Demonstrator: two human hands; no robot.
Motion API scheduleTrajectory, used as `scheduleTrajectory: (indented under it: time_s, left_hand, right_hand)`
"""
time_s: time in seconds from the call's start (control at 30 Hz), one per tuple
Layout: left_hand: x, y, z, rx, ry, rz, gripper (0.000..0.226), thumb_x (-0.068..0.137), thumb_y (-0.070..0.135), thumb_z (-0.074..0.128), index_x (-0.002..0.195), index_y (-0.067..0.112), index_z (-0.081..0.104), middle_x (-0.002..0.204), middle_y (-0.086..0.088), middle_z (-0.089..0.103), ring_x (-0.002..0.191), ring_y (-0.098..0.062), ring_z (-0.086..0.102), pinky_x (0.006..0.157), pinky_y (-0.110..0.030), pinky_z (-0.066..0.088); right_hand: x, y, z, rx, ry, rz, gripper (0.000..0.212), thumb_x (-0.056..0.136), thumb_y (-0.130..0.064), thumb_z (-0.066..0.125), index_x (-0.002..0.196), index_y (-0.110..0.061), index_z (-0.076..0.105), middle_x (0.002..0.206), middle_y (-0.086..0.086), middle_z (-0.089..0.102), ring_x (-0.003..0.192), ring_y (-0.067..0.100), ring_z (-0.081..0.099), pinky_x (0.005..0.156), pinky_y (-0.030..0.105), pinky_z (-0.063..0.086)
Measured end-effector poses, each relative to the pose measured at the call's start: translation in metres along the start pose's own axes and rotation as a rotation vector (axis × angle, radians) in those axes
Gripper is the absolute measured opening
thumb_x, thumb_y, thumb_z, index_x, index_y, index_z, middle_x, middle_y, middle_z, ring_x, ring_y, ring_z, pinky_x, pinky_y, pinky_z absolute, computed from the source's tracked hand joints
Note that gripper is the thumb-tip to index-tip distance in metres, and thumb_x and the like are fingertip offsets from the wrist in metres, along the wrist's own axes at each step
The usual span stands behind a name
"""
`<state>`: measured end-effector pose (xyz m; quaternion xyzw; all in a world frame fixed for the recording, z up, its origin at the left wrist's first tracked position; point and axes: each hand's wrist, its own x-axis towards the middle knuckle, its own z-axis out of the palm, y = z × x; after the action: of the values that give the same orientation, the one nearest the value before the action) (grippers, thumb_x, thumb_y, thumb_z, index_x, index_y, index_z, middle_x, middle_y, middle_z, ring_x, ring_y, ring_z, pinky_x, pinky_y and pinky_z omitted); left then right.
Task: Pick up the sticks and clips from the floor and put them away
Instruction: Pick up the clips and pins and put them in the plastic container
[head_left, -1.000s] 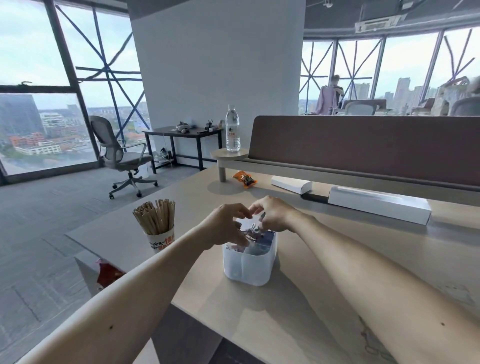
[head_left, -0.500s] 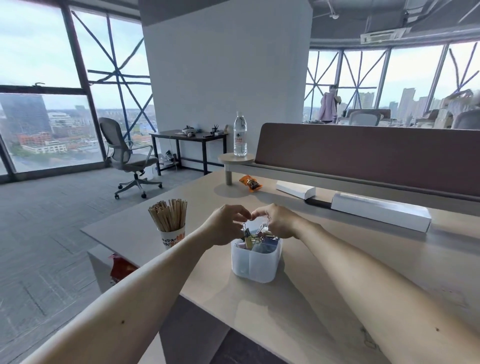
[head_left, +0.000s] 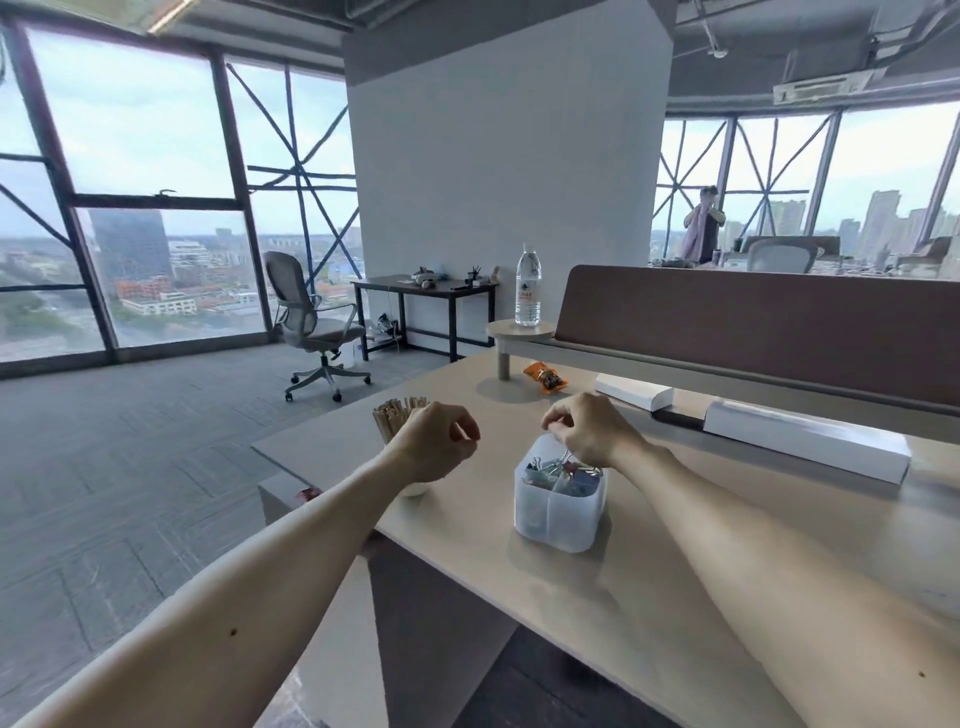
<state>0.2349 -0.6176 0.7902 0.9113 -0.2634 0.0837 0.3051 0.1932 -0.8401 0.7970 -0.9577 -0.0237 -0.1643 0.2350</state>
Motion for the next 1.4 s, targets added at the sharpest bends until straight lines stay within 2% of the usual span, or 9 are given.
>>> scheduleTrajectory:
  time_s: [0.17,0.33,0.43,0.57,0.67,0.8,0.93,1.13,1.4]
  left_hand:
    - [-0.055,-0.025,-0.052,0.092,0.046,-0.022,0.014,0.088,0.016,0.064,0.080,0.027,0.064,0.082,0.006,0.063,0.076,-0.015,0.061,0.072,-0.031,0.052]
    - [-0.149,-0.070,-0.100,0.213,0.087,-0.139,0.008,0.092,0.018,0.064,0.096,0.013,0.070,0.088,0.004,0.064,0.071,-0.004,0.057,0.063,-0.018,0.043]
    - [-0.214,-0.096,-0.113,0.248,0.115,-0.247,0.010,0.092,0.020,0.065,0.096,0.013,0.071,0.087,0.000,0.067,0.073,-0.011,0.059,0.068,-0.025,0.046]
    - [-0.309,-0.130,-0.115,0.240,0.098,-0.389,0.007,0.092,0.016,0.065,0.091,0.011,0.070,0.074,0.005,0.062,0.063,-0.009,0.057,0.060,-0.018,0.041]
    - [-0.379,-0.161,-0.108,0.227,0.056,-0.517,0.010,0.091,0.021,0.065,0.093,0.013,0.072,0.080,0.000,0.068,0.071,-0.018,0.064,0.065,-0.025,0.046]
    - [-0.460,-0.196,-0.097,0.237,0.014,-0.665,0.010,0.088,0.026,0.067,0.090,0.019,0.073,0.086,0.001,0.073,0.076,-0.014,0.067,0.073,-0.029,0.056]
    - [-0.519,-0.226,-0.082,0.202,-0.021,-0.792,0.011,0.088,0.025,0.069,0.091,0.016,0.073,0.091,-0.001,0.073,0.082,-0.014,0.068,0.078,-0.030,0.056]
    - [-0.588,-0.279,-0.043,0.119,-0.141,-0.965,0.010,0.087,0.029,0.070,0.091,0.019,0.070,0.093,0.002,0.072,0.084,-0.014,0.066,0.078,-0.027,0.054]
    - [-0.642,-0.372,0.023,0.045,-0.328,-1.098,0.021,0.088,0.031,0.070,0.103,0.017,0.068,0.100,0.001,0.072,0.090,-0.014,0.066,0.079,-0.022,0.048]
  right_hand:
    - [-0.020,-0.055,0.010,0.033,-0.029,-0.090,0.017,0.095,-0.021,0.060,0.094,-0.013,0.075,0.088,0.000,0.071,0.085,0.019,0.064,0.075,0.028,0.048]
    - [-0.059,-0.122,0.047,0.039,-0.109,-0.204,0.017,0.093,-0.024,0.064,0.085,-0.014,0.074,0.080,-0.001,0.069,0.078,0.018,0.063,0.069,0.026,0.042]
    - [-0.086,-0.160,0.080,0.042,-0.178,-0.265,0.017,0.092,-0.024,0.064,0.083,-0.014,0.074,0.078,-0.002,0.067,0.075,0.016,0.061,0.069,0.023,0.039]
    - [-0.122,-0.210,0.135,0.047,-0.303,-0.333,0.016,0.091,-0.029,0.066,0.088,-0.017,0.076,0.084,0.003,0.071,0.078,0.019,0.062,0.070,0.025,0.044]
    - [-0.154,-0.243,0.180,0.017,-0.419,-0.412,0.021,0.092,-0.031,0.066,0.091,-0.014,0.077,0.084,0.001,0.072,0.076,0.016,0.065,0.071,0.029,0.051]
    - [-0.195,-0.276,0.239,0.002,-0.591,-0.500,0.019,0.093,-0.026,0.065,0.098,-0.012,0.077,0.094,0.003,0.074,0.079,0.014,0.063,0.069,0.023,0.045]
    - [-0.229,-0.291,0.293,-0.045,-0.735,-0.524,0.020,0.093,-0.026,0.065,0.097,-0.012,0.077,0.094,0.004,0.074,0.084,0.017,0.066,0.075,0.030,0.053]
    - [-0.259,-0.286,0.374,-0.088,-0.919,-0.474,0.015,0.092,-0.027,0.066,0.093,-0.017,0.077,0.096,0.001,0.075,0.087,0.016,0.067,0.081,0.028,0.052]
    - [-0.270,-0.263,0.498,-0.182,-1.081,-0.443,0.023,0.095,-0.023,0.059,0.109,-0.013,0.075,0.109,0.003,0.074,0.098,0.020,0.066,0.090,0.032,0.053]
